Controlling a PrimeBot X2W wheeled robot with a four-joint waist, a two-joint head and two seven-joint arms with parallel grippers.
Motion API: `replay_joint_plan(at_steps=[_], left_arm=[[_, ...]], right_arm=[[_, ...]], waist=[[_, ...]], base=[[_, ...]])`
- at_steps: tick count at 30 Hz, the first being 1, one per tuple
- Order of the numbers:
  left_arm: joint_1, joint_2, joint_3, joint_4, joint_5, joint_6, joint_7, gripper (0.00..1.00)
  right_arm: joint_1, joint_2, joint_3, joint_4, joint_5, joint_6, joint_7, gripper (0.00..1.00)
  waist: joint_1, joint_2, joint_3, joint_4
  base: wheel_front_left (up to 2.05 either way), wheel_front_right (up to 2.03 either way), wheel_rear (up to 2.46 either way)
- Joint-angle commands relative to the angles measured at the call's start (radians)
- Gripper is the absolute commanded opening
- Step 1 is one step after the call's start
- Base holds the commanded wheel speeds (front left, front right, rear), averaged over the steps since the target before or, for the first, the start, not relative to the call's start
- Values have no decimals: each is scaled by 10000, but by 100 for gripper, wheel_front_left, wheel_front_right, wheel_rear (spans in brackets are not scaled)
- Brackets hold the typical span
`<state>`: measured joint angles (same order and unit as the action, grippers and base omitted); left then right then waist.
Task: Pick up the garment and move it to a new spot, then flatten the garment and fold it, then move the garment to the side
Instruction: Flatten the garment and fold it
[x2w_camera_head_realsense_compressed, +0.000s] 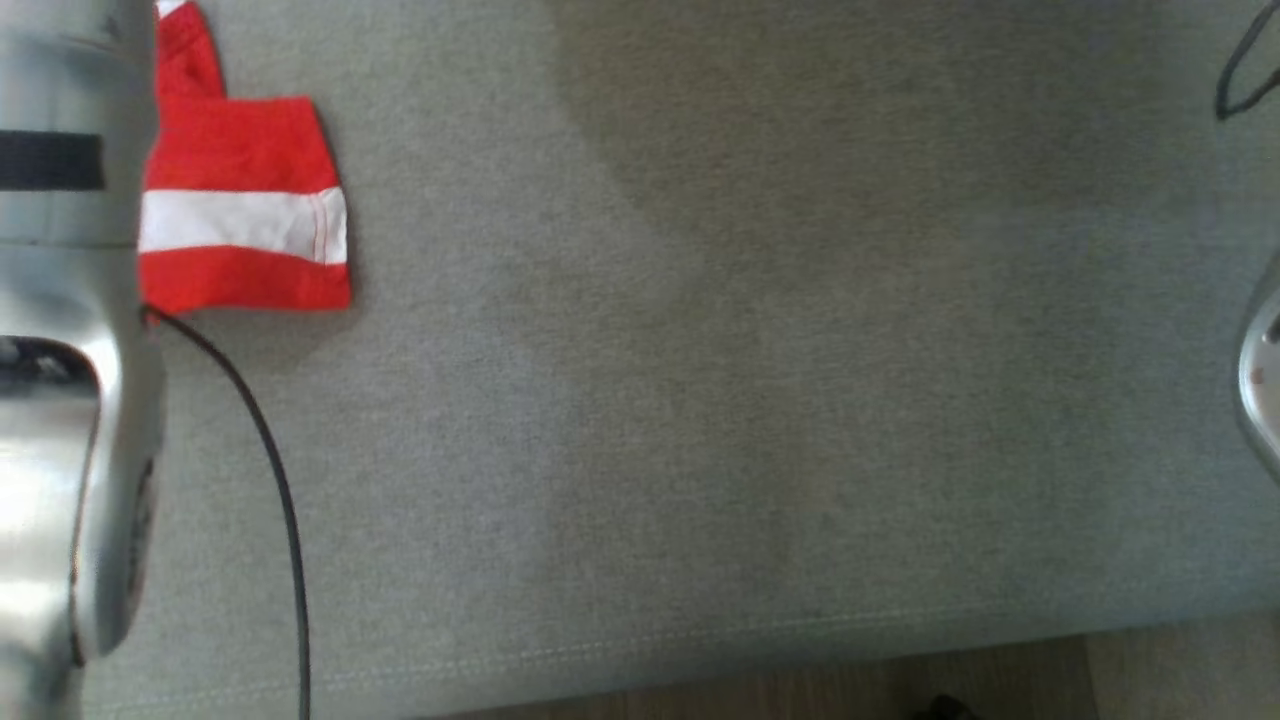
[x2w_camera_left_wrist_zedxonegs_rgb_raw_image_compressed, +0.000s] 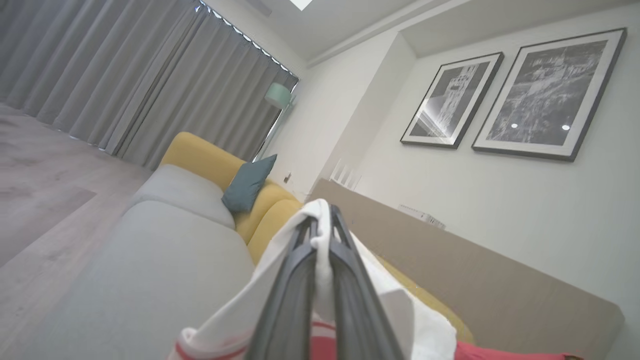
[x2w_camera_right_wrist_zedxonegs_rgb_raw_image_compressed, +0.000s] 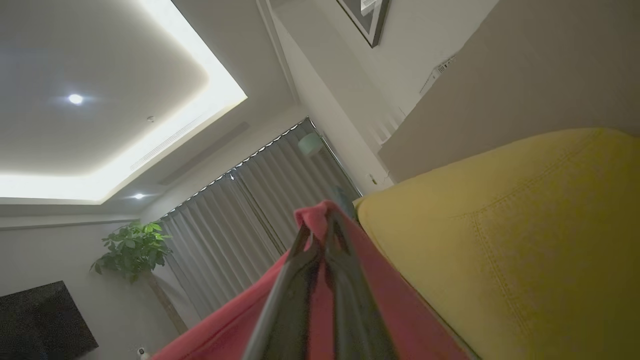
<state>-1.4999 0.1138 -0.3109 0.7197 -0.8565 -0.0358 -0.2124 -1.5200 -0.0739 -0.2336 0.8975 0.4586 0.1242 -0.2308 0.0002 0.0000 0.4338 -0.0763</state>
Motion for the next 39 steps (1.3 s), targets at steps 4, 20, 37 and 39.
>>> replay_joint_plan(at_steps=[4, 20, 37, 39], left_arm=[[568, 45, -289, 662, 87, -471, -191, 0], [4970, 297, -2096, 910, -469, -945, -155, 0], [8238, 1849, -3895, -1354, -809, -948, 799, 0], [8644, 2051, -4117, -1705, -803, -948, 1050, 0]], right_arm=[[766, -58, 253, 748, 170, 65, -193, 0], [4195, -1203, 1202, 3124, 344, 65, 1221, 0], [6530, -2060, 2834, 2846, 600, 65, 2693, 0], [6755, -2199, 2915, 2883, 681, 65, 2878, 0]], waist=[[-2, 0, 82, 166], [-2, 0, -958, 415], [-2, 0, -2756, 494], [-2, 0, -2980, 521]], base=[[0, 0, 0], [0, 0, 0], [0, 0, 0], [0, 0, 0]])
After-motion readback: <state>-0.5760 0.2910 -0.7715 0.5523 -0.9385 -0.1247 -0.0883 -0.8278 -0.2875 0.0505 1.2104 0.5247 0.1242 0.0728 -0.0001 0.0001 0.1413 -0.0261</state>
